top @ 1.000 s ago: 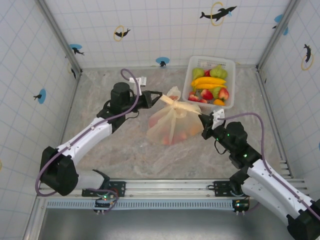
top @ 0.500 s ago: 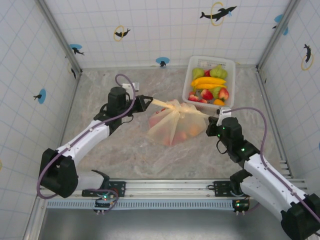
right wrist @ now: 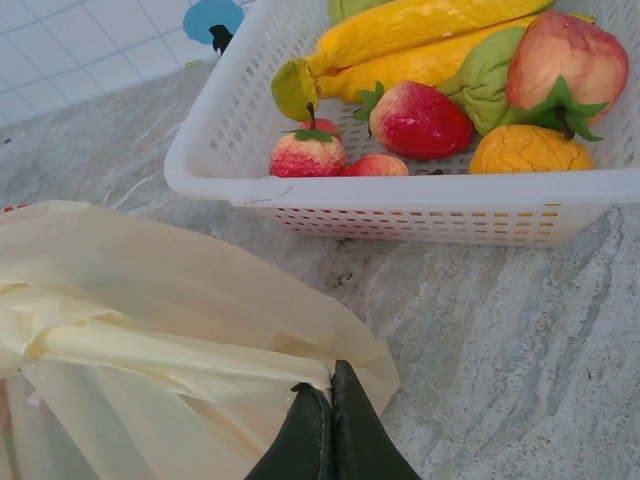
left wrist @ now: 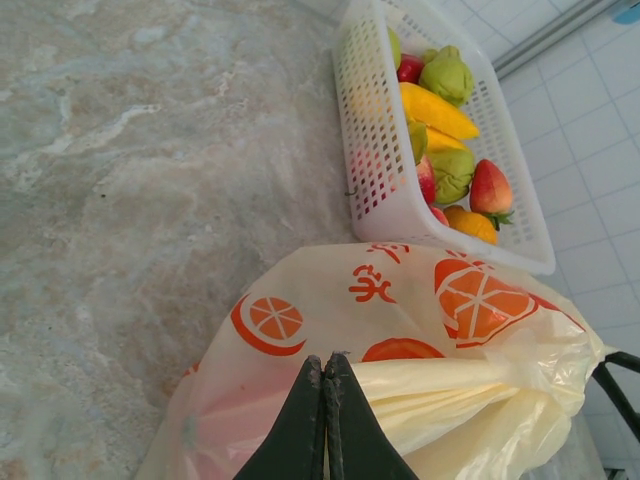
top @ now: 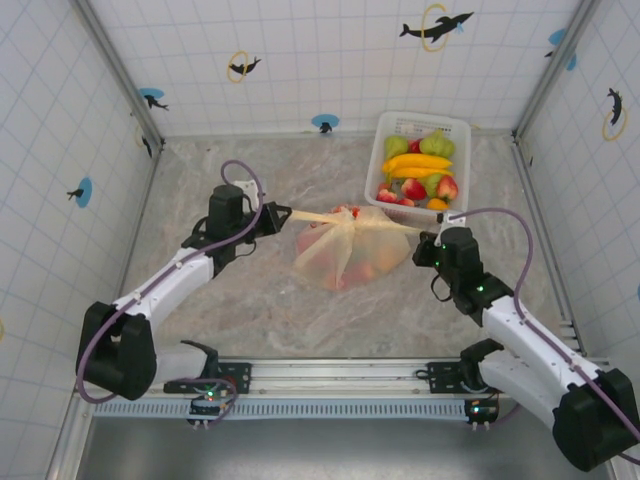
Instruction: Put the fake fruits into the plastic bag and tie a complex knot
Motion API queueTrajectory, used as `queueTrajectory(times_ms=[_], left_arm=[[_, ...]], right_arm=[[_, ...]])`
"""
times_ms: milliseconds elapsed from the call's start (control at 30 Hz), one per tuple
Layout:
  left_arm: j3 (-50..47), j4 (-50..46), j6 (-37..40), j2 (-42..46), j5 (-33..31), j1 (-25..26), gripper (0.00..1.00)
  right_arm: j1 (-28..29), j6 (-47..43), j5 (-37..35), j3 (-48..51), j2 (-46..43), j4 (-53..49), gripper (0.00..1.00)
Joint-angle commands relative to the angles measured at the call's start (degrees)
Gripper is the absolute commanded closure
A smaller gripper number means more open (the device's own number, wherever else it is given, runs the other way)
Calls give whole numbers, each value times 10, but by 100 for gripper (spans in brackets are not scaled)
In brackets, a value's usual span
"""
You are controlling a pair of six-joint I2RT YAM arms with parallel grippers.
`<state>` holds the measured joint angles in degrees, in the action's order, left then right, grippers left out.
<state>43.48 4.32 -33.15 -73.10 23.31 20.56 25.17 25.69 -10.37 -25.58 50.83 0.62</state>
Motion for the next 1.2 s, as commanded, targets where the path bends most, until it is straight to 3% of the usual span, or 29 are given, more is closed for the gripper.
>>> queueTrajectory(times_ms=[0, 233, 367, 433, 467, 500, 567, 667, 733, 833, 933, 1067, 1167], left_arm=[[-7, 2, 13, 3, -89, -40, 100], [2, 23, 3, -6, -43, -40, 100], [5, 47, -1, -1, -14, -40, 100], [5, 61, 1, 7, -2, -40, 90], [5, 65, 2, 11, 2, -40, 80], [6, 66, 4, 16, 5, -40, 74], [10, 66, 6, 27, 9, -40, 59], [22, 59, 8, 48, 10, -40, 46], [34, 47, 15, 68, 2, -40, 39], [60, 11, 33, 101, -37, -41, 31], [84, -28, 55, 136, -99, -43, 25], [85, -57, 89, 189, -235, -44, 17], [61, -53, 133, 235, -348, -44, 10]], right_arm=[[-34, 16, -93, 24, 0, -20, 100], [-35, 2, -18, 31, -14, 42, 100], [-34, -23, 80, 24, -19, 78, 100], [-35, -26, 120, 15, -25, 86, 100], [-34, -31, 137, 10, -28, 88, 100], [-35, -35, 149, 5, -32, 84, 87], [-34, -45, 166, -11, -43, 69, 52], [-34, -66, 184, -41, -62, 32, 23], [-34, -86, 187, -71, -74, -11, 12], [-35, -118, 167, -121, -93, -74, 0], [-37, -131, 111, -157, -111, -107, 0], [-49, -147, 30, -183, -122, -122, 0], [-58, -146, -92, -180, -123, -116, 0]])
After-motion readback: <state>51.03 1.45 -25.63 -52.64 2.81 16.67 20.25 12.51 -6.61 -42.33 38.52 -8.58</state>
